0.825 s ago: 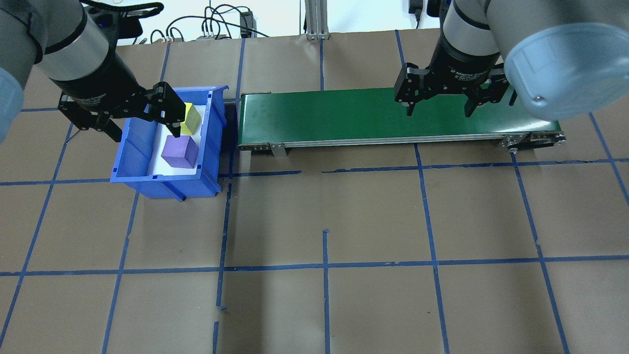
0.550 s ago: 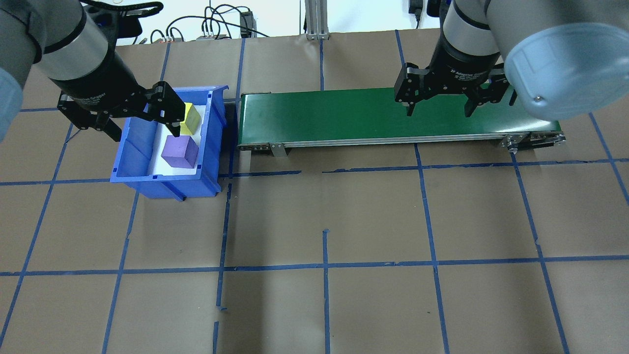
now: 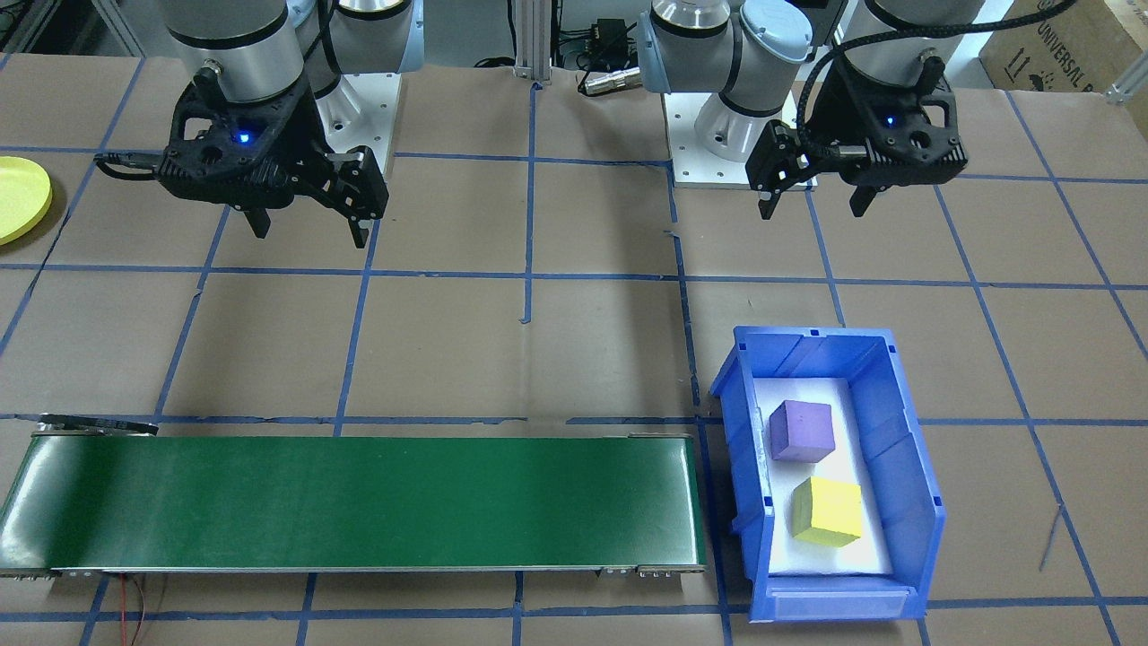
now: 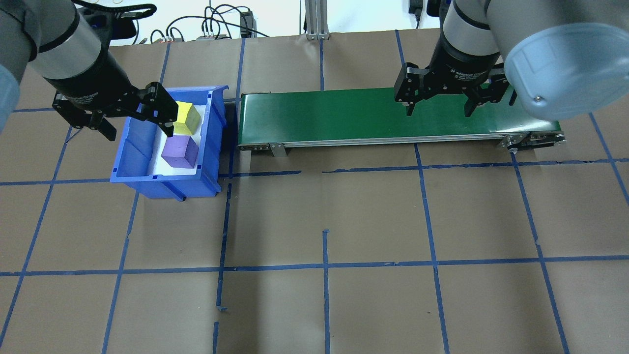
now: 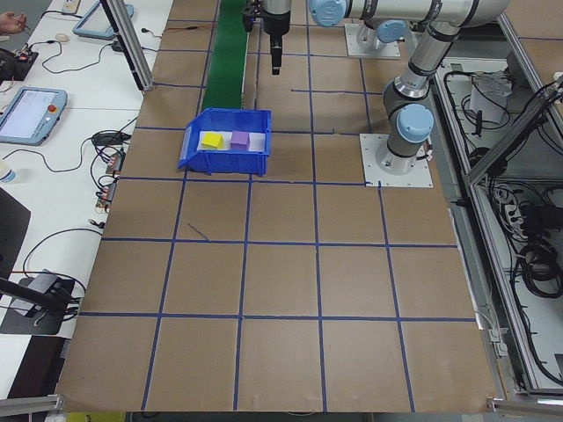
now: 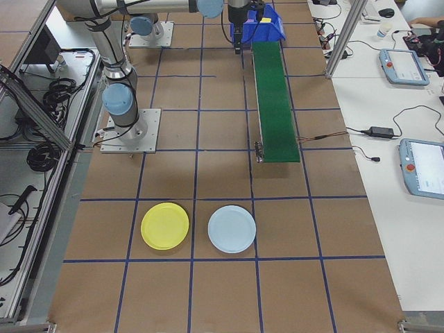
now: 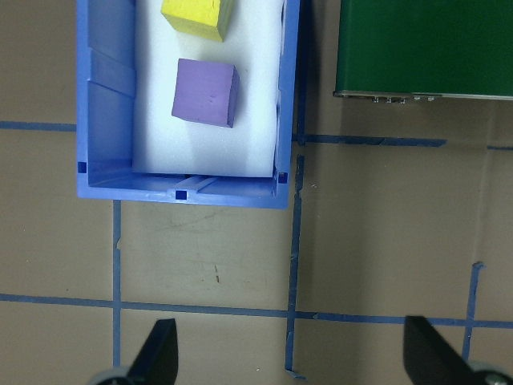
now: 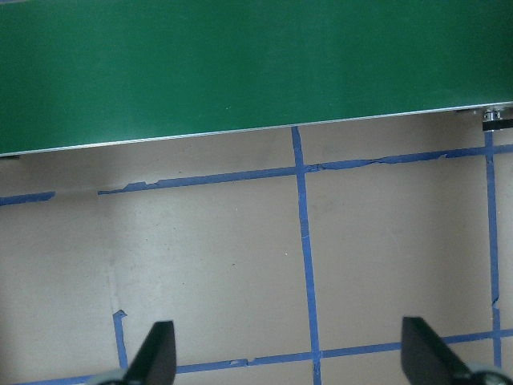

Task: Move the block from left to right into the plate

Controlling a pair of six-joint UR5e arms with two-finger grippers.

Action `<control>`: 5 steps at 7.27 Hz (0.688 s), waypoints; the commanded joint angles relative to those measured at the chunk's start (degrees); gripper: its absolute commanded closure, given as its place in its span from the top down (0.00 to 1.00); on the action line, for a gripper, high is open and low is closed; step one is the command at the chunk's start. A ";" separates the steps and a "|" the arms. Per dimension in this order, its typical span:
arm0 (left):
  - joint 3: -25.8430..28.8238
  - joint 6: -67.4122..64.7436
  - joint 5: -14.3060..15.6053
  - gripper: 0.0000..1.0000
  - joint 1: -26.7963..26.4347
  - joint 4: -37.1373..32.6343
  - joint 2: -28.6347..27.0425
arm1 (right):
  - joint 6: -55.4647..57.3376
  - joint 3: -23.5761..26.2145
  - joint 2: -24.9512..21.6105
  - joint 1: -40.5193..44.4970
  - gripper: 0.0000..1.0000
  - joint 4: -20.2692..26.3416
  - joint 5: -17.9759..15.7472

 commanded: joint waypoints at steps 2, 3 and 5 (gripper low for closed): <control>-1.00 2.87 -0.66 1.00 5.18 6.66 -8.26 | 0.00 0.00 0.00 0.00 1.00 -0.09 0.06; -1.44 2.79 -0.66 1.00 5.27 10.97 -11.69 | 0.00 0.00 0.00 0.09 1.00 -0.09 0.06; -3.20 3.05 -0.58 1.00 5.27 19.34 -17.24 | 0.09 0.00 0.00 0.18 1.00 -0.18 0.06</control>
